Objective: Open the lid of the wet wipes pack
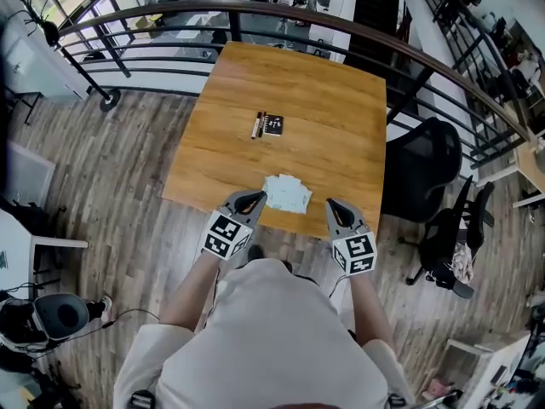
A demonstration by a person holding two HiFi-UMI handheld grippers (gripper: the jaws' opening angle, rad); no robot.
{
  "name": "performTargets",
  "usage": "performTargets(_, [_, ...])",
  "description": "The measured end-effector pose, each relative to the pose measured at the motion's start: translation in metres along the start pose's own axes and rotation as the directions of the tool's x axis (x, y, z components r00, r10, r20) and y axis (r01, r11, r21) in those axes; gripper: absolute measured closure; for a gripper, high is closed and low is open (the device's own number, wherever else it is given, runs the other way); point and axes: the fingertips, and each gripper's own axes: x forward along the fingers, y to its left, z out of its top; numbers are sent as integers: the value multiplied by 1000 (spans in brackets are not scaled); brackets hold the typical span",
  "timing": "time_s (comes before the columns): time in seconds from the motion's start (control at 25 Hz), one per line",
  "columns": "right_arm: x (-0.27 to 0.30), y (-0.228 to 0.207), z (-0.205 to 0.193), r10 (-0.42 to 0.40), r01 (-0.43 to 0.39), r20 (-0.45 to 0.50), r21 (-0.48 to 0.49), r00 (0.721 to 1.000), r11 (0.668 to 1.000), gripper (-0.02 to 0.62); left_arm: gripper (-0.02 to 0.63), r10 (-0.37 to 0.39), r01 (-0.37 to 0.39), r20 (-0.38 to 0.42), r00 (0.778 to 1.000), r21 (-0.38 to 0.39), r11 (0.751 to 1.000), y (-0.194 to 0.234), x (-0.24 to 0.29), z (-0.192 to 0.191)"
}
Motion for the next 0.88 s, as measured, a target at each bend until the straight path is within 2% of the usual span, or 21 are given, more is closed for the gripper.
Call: performTargets(0.88, [12,-3,3,21,-21,1,6,1000,1000,594,612,19,-20,-6,1000,-14,1000,14,0,-4])
